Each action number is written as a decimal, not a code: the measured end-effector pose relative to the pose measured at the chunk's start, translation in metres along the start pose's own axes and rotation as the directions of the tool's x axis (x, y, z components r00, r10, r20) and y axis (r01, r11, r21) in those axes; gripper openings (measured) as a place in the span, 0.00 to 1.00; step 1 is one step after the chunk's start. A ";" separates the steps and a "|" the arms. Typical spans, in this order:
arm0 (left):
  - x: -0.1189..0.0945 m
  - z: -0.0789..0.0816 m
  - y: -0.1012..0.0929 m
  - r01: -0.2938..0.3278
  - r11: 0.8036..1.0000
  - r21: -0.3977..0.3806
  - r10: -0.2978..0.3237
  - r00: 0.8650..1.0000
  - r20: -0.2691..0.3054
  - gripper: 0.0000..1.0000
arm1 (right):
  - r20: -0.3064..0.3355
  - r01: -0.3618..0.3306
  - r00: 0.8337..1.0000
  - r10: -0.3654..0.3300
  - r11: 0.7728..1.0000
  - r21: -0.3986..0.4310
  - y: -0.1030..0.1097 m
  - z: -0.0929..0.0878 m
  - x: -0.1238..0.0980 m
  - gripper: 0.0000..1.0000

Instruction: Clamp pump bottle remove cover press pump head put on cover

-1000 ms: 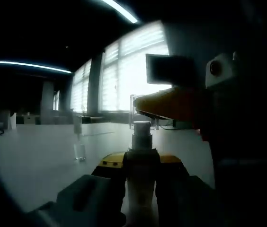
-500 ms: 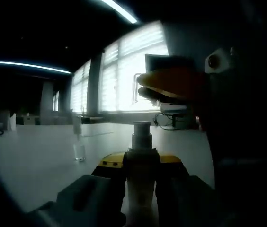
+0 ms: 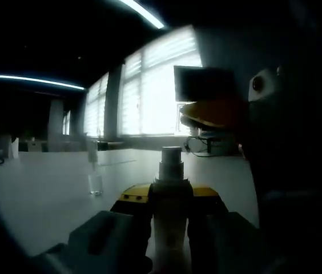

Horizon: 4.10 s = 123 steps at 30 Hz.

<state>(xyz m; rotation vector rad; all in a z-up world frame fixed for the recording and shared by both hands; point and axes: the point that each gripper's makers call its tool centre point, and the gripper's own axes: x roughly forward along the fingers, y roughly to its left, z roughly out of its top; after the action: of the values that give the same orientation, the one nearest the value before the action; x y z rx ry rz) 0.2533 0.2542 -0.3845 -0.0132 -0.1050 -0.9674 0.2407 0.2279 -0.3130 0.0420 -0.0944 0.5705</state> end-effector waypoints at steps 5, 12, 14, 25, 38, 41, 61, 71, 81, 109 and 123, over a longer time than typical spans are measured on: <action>0.000 0.000 0.001 -0.002 1.000 0.000 0.002 1.000 0.000 0.14 | 0.003 0.048 0.999 -0.048 0.999 0.020 -0.015 -0.003 -0.007 0.13; 0.000 0.000 0.002 -0.006 1.000 -0.003 0.006 1.000 -0.001 0.14 | 0.006 0.099 0.995 -0.099 0.995 0.032 -0.034 -0.005 -0.019 0.13; 0.000 0.000 0.002 -0.006 1.000 -0.002 0.006 1.000 -0.001 0.14 | 0.002 0.116 0.993 -0.116 0.993 0.034 -0.041 -0.008 -0.023 0.13; 0.000 0.000 0.002 -0.009 1.000 -0.001 0.009 1.000 0.000 0.14 | -0.024 0.167 0.986 -0.167 0.986 0.026 -0.065 -0.019 -0.039 0.13; 0.000 0.000 0.003 -0.009 1.000 0.005 0.009 1.000 0.001 0.14 | -0.079 0.238 0.969 -0.236 0.971 0.013 -0.084 -0.037 -0.045 0.13; 0.000 0.000 0.002 -0.007 1.000 0.004 0.007 1.000 0.002 0.14 | -0.084 0.245 0.967 -0.241 0.969 0.042 -0.087 -0.041 -0.048 0.13; 0.000 0.000 0.005 -0.022 1.000 0.004 0.022 1.000 0.000 0.14 | -0.184 0.306 0.938 -0.295 0.951 0.033 -0.107 -0.088 -0.059 0.13; 0.000 -0.001 0.008 -0.030 0.999 -0.021 0.030 1.000 -0.004 0.14 | -0.223 0.287 0.936 -0.273 0.957 0.034 -0.104 -0.101 -0.056 0.13; 0.000 -0.002 0.008 -0.027 0.999 -0.021 0.027 1.000 -0.001 0.14 | -0.260 0.280 0.926 -0.273 0.960 -0.009 -0.103 -0.110 -0.057 0.13; -0.001 -0.002 0.007 -0.024 1.000 -0.012 0.024 1.000 -0.002 0.14 | -0.327 0.275 0.904 -0.275 0.960 -0.047 -0.103 -0.123 -0.057 0.13; -0.001 -0.002 0.006 -0.023 1.000 -0.010 0.023 1.000 -0.004 0.14 | -0.322 0.278 0.905 -0.277 0.960 -0.044 -0.104 -0.122 -0.057 0.15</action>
<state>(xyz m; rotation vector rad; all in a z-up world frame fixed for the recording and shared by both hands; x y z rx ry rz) 0.2585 0.2582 -0.3865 -0.0221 -0.0966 -0.9449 0.2591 0.1177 -0.4417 -0.0369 0.2326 0.2852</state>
